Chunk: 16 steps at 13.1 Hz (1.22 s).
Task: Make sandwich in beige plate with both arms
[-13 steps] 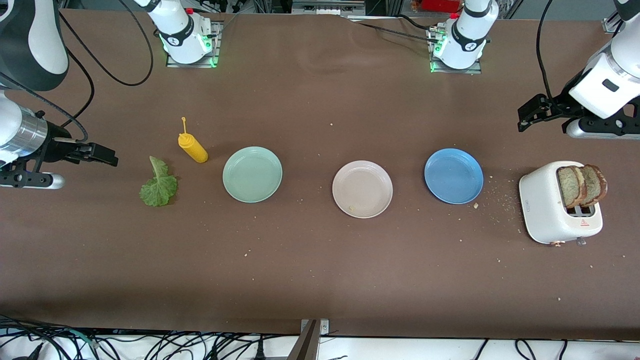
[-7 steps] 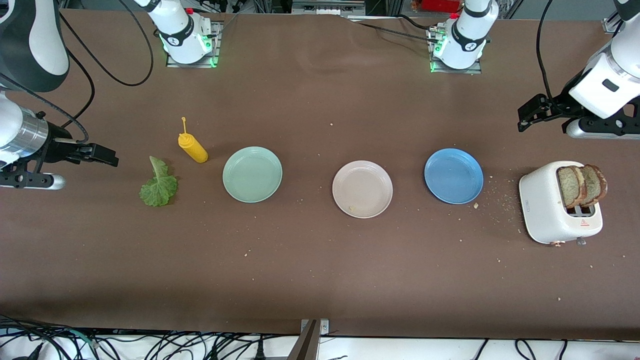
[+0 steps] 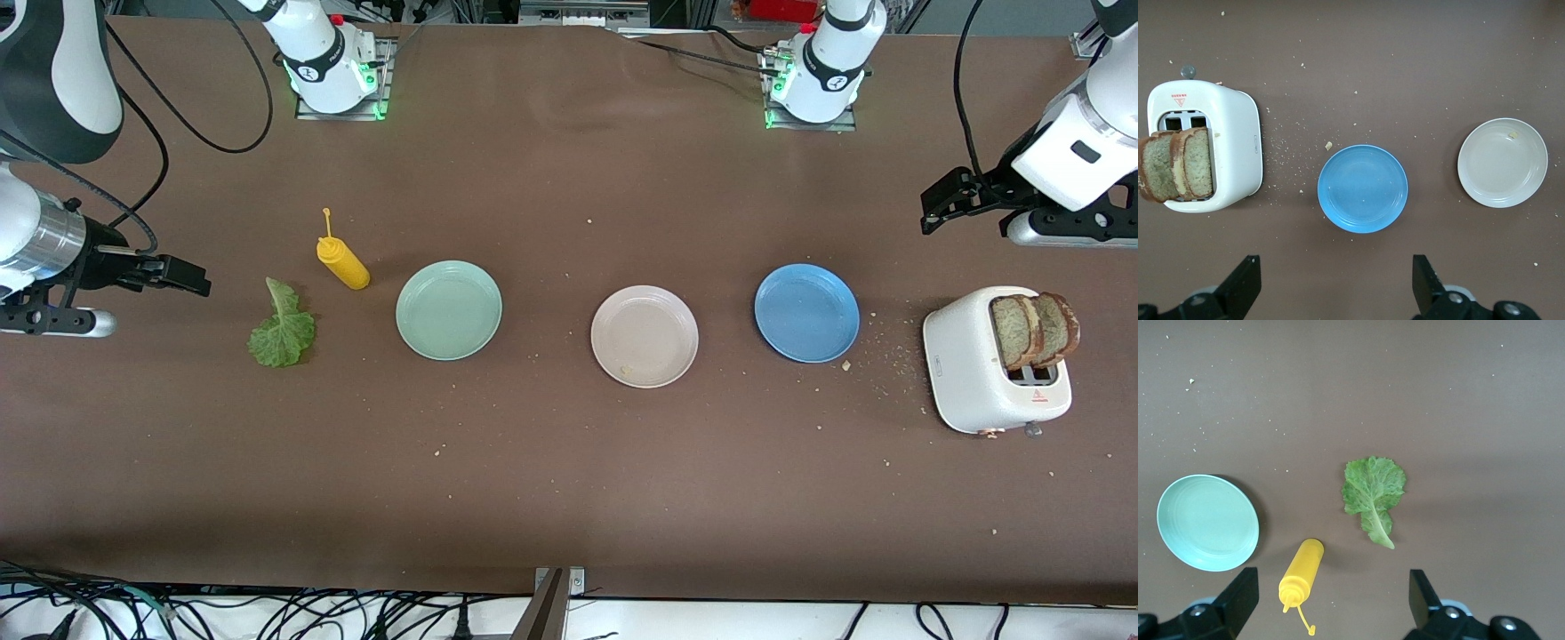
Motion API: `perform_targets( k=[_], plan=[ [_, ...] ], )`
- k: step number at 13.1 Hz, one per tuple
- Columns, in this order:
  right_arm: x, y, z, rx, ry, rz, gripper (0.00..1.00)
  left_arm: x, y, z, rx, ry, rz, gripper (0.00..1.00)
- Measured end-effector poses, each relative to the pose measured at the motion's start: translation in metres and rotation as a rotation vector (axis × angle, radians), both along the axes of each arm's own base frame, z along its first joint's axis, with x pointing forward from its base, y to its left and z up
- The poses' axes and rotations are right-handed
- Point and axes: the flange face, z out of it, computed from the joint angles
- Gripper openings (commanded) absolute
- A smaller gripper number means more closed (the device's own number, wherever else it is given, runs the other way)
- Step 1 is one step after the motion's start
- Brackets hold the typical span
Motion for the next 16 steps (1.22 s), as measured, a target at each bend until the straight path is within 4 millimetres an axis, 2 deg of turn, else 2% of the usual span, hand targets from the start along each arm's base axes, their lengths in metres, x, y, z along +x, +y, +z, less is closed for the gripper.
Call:
perform_targets(
  k=[16],
  plan=[
    [0.0,-0.001,-0.001,0.0,0.001,-0.002,1.0,0.008,0.005,-0.015,0.001,0.027,0.008,1.0]
  ],
)
